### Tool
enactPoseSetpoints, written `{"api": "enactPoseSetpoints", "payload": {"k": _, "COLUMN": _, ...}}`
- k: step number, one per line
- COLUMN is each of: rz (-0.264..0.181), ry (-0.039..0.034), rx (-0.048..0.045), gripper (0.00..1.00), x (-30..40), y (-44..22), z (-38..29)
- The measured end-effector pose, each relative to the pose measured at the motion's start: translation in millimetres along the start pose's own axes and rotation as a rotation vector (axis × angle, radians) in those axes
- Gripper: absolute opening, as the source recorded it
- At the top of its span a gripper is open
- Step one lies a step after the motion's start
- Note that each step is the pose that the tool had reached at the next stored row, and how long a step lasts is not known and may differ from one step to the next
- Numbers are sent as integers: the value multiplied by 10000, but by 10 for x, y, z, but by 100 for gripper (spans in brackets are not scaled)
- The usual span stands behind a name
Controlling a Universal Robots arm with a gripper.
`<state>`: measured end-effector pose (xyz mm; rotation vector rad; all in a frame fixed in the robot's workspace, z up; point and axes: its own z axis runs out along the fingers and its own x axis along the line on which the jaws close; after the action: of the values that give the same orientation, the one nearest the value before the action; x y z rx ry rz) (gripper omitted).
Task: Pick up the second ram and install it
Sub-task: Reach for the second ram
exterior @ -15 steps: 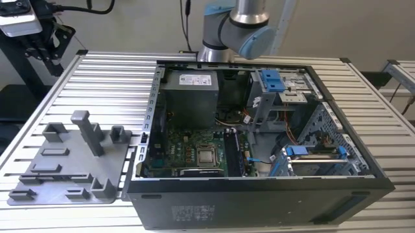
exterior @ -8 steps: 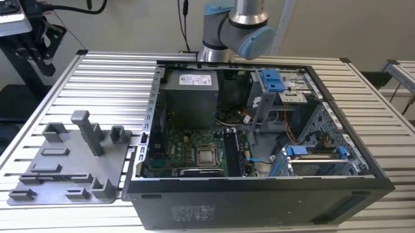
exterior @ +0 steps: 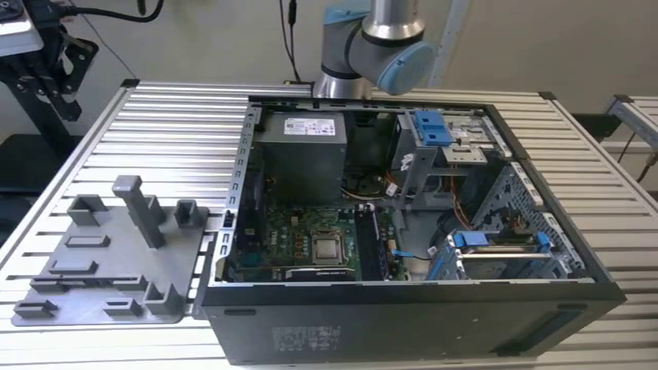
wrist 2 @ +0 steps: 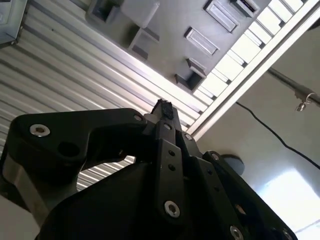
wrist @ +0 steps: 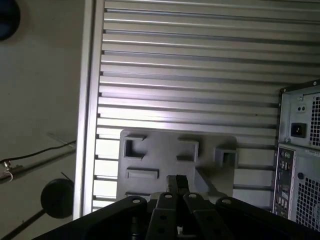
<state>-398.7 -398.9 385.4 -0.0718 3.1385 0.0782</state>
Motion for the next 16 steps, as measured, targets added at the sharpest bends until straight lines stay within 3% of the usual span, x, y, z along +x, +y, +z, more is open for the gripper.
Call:
{"api": "enactPoseSetpoints", "payload": {"k": 4, "rz": 0, "ry": 0, "rx": -1, "gripper": 11, "x": 3, "y": -38, "z": 0}}
{"api": "enactPoseSetpoints", "payload": {"k": 16, "rz": -1, "ry": -1, "rx": 0, "gripper": 11, "x": 20, "y": -273, "z": -1}}
